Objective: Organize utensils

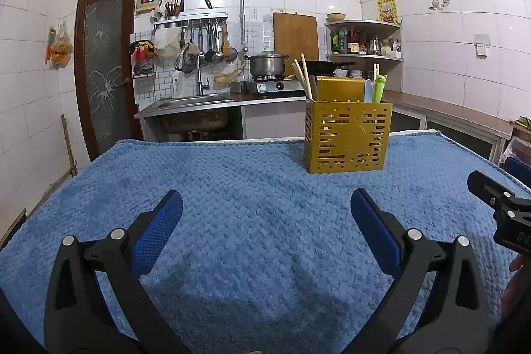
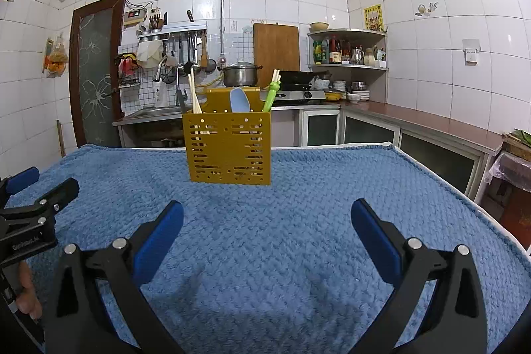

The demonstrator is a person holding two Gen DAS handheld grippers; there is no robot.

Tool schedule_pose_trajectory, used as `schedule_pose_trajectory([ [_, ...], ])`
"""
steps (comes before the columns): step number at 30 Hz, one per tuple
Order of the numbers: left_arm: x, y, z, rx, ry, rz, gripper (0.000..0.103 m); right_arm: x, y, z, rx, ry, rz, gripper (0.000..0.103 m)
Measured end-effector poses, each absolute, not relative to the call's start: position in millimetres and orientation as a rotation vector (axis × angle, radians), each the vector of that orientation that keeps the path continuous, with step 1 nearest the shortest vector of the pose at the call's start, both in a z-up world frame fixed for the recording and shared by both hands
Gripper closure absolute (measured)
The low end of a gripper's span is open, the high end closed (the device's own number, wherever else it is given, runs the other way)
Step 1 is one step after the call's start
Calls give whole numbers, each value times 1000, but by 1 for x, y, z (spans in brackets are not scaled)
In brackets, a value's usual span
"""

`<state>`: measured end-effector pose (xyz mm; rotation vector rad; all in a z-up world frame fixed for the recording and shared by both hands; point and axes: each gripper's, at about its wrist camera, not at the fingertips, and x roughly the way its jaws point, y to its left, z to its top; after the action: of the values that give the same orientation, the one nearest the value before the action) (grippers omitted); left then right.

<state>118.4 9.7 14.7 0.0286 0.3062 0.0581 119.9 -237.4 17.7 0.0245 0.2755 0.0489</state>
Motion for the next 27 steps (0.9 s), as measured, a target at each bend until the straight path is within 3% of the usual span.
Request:
schedule_pose_trajectory([
  [27, 121, 16, 11, 11, 326, 8, 5, 122, -238, 16, 27, 284, 46, 4],
])
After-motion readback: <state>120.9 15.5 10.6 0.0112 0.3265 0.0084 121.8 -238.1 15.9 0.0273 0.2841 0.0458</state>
